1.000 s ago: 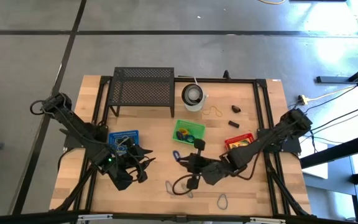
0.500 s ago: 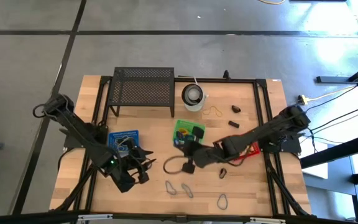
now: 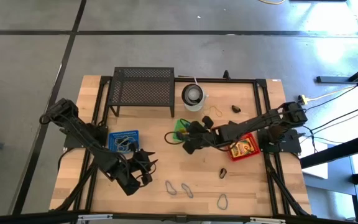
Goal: Pick & Place Office Desk Supplies
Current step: Put the blue spring keychain into the green bin, then put the blue rubber band into the blue bin
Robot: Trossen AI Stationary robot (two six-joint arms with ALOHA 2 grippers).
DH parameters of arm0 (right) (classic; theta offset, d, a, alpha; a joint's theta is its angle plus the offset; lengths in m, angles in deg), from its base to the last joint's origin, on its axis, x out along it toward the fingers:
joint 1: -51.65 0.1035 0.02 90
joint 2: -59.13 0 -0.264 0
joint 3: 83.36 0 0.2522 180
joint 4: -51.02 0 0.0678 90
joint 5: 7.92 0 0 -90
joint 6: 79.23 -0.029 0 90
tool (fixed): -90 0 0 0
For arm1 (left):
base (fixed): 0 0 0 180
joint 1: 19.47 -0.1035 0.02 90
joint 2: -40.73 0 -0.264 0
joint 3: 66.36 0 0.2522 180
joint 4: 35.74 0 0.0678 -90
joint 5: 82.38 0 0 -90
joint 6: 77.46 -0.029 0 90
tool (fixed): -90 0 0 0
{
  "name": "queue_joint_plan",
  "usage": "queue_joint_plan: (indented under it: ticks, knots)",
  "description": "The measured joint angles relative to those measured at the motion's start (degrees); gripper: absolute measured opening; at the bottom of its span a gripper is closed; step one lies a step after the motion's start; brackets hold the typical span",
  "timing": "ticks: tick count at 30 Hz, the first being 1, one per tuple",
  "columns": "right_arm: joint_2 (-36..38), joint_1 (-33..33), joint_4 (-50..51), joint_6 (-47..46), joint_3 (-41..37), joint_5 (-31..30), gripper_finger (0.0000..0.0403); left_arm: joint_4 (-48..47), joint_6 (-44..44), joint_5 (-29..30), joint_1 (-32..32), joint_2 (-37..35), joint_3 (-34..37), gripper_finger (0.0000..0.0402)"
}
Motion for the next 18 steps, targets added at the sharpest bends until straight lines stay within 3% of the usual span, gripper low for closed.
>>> queue_joint_plan:
  ticks: [8,18]
  knots:
    - [0.00,-0.15,0.00,-5.62,-0.74,3.97,0.0049,0.78,0.01,-0.03,-1.03,0.02,0.00,0.0143]
    - [-0.01,-0.14,0.02,-6.06,-0.74,3.29,0.0121,4.14,0.06,-0.08,-1.03,0.02,0.00,0.0143]
